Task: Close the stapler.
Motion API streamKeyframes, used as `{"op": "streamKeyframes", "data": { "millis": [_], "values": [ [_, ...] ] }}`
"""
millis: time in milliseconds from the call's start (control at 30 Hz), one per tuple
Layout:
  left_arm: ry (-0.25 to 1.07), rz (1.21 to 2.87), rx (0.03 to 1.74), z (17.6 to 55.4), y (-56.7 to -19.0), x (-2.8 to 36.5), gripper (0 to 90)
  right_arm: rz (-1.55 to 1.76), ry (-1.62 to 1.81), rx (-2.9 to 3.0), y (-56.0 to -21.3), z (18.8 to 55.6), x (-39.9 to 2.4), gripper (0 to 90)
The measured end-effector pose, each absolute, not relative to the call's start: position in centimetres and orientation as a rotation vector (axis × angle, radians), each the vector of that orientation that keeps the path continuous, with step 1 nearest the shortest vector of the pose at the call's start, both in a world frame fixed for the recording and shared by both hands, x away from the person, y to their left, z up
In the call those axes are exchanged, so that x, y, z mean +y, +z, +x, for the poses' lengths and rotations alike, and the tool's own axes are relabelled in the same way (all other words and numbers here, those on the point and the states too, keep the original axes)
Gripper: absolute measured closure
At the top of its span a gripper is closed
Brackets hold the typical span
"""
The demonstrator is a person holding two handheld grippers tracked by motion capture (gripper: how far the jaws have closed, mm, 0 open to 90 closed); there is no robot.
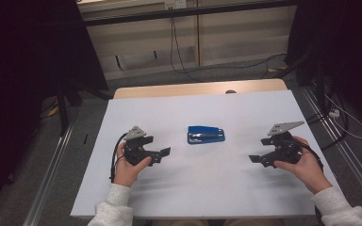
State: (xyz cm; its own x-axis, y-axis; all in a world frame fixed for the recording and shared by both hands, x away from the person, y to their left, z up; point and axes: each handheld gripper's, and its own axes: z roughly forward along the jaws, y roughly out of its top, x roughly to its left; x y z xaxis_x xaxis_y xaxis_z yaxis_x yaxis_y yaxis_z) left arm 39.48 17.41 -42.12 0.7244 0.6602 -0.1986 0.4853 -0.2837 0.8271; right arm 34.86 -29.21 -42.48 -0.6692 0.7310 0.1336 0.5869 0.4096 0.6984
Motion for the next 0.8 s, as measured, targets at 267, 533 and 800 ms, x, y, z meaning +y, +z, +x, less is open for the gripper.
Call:
{"op": "streamKeyframes", "data": {
  "millis": [267, 533, 800],
  "values": [
    [0.254, 1.929, 0.896, 38.3, -41.8, 19.4, 6.9, 1.183, 1.112, 2.469, -42.5, 33.7, -29.5, 11.7],
    [0.261, 1.935, 0.894, 37.1, -42.2, 20.9, 6.7, 1.174, 1.103, 2.477, -42.6, 32.6, -29.7, 11.7],
    [0.283, 1.944, 0.891, 36.0, -42.3, 22.3, 6.3, 1.149, 1.084, 2.517, -42.9, 31.6, -29.1, 11.5]
  ]
}}
